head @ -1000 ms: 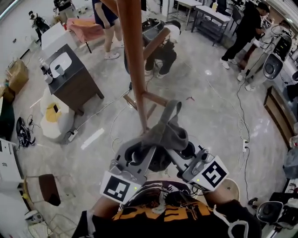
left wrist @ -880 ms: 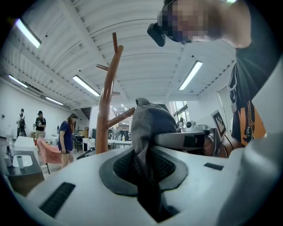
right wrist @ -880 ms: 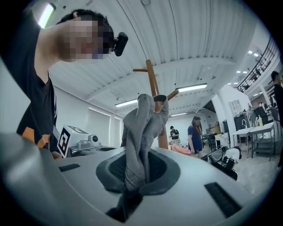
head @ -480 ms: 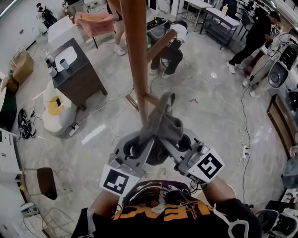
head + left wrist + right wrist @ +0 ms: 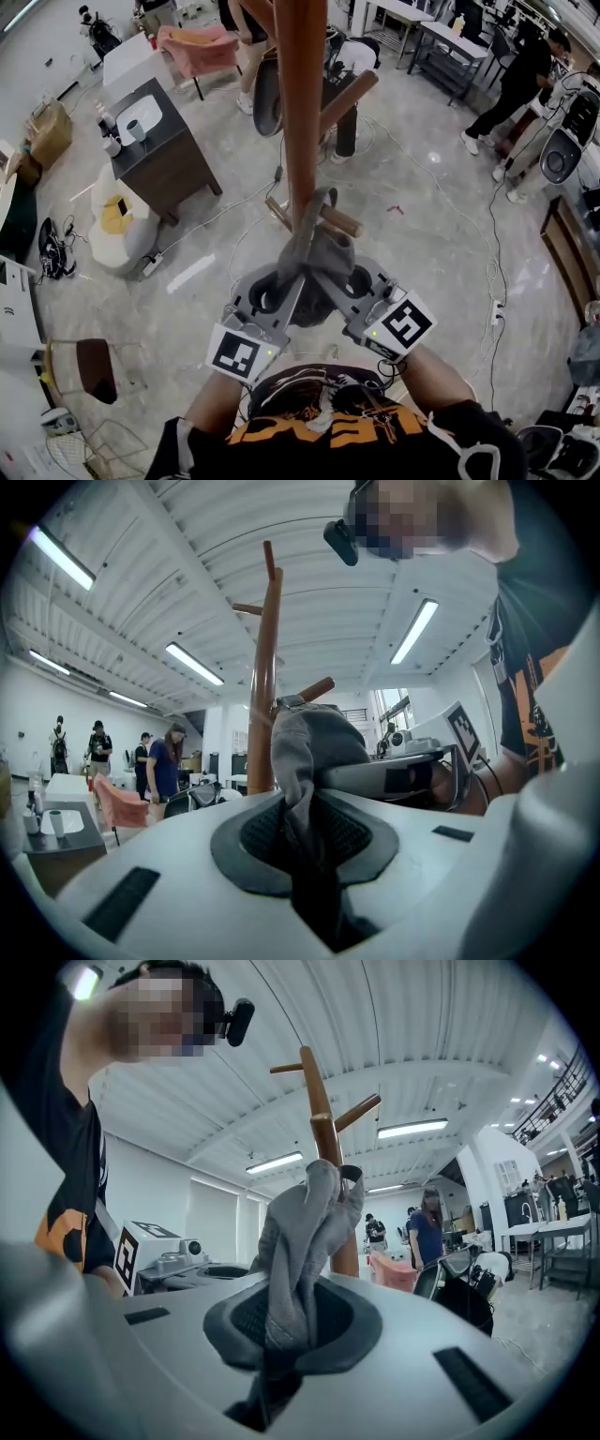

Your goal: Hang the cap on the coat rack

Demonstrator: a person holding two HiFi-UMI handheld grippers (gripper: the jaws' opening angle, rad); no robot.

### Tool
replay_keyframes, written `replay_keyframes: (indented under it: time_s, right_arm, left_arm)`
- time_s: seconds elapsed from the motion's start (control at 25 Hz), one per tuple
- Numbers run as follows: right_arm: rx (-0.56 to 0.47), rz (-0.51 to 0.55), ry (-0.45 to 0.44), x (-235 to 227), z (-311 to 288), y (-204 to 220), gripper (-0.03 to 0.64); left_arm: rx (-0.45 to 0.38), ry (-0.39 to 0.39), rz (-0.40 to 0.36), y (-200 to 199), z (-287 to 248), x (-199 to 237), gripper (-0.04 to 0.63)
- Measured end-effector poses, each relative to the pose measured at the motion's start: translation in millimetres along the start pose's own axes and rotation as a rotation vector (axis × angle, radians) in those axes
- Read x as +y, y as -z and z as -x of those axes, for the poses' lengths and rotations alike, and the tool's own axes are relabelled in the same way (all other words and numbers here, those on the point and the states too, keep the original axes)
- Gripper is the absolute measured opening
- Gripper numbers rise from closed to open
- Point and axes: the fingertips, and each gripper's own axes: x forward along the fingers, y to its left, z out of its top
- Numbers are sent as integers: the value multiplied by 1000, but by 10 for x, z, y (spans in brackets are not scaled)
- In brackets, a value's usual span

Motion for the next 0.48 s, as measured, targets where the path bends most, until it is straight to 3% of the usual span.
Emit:
replay_keyframes:
  time_s: [0.48]
  right_arm:
    - [83,4,65,-159,-194,367,38]
  left_arm:
    - [10,-4,-42,289,-77,150,77]
